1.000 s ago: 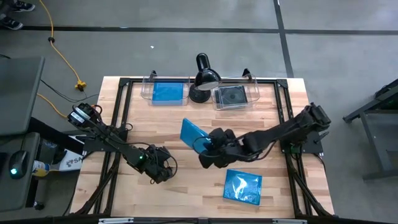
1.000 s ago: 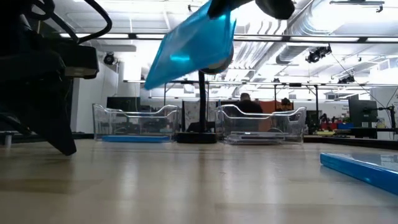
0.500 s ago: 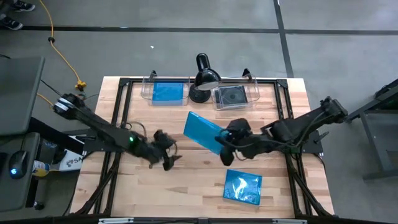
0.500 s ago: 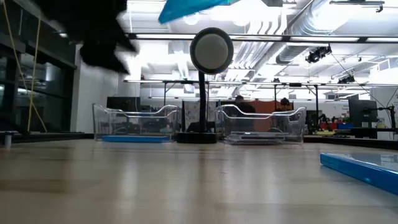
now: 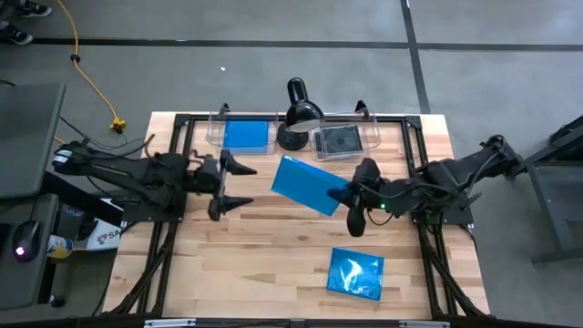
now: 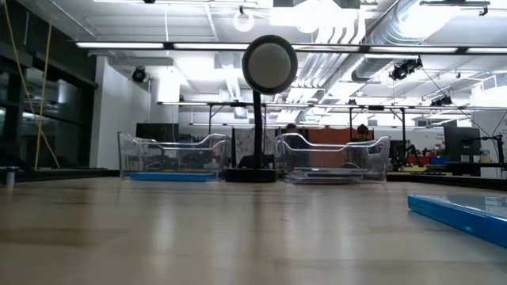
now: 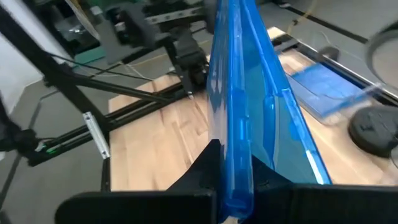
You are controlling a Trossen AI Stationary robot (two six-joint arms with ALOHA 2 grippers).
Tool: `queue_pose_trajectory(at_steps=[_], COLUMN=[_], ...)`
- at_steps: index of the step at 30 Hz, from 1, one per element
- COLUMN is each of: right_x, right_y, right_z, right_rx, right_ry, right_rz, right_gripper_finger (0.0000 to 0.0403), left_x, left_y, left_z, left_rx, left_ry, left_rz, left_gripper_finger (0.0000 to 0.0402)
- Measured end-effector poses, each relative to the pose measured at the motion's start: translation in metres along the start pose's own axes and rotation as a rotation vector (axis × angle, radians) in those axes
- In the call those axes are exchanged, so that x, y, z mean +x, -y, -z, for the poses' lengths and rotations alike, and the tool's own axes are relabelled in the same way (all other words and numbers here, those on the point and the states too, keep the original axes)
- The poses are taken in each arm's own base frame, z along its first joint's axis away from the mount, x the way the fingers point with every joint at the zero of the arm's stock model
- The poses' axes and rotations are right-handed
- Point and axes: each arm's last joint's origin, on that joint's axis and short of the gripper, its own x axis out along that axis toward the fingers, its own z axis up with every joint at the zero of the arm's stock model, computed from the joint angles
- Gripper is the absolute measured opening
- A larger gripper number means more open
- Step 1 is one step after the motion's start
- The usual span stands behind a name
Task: Pick & place jewel cases by type
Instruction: Put the left blue CD case into the left transparent bin
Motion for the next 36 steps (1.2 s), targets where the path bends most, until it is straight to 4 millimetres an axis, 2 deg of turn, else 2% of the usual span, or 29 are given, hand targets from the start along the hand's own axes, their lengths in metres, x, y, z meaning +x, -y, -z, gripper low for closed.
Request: queue_pose_trajectory(at_steps=[14, 24, 36], right_x=[0.010, 0.017, 0.027], right_y=[0.008, 0.014, 0.020], right_z=[-0.018, -0.027, -0.032], right_rx=[-0.108, -0.119, -0.123], right_ry=[0.006, 0.028, 0.037], right_rz=[-0.148, -0.194, -0.207], right_gripper_finger=[0.0000, 0.0000, 0.0000], left_x=[0.010, 0.019, 0.029], left_y=[-0.020, -0.018, -0.019], left_z=[-0.008, -0.007, -0.001], left_rx=[-0.065, -0.097, -0.109], left_ry=[0.063, 0.082, 0.060], left_rz=[0.076, 0.151, 0.148], left_gripper_finger=[0.0379, 0.0378, 0.0375])
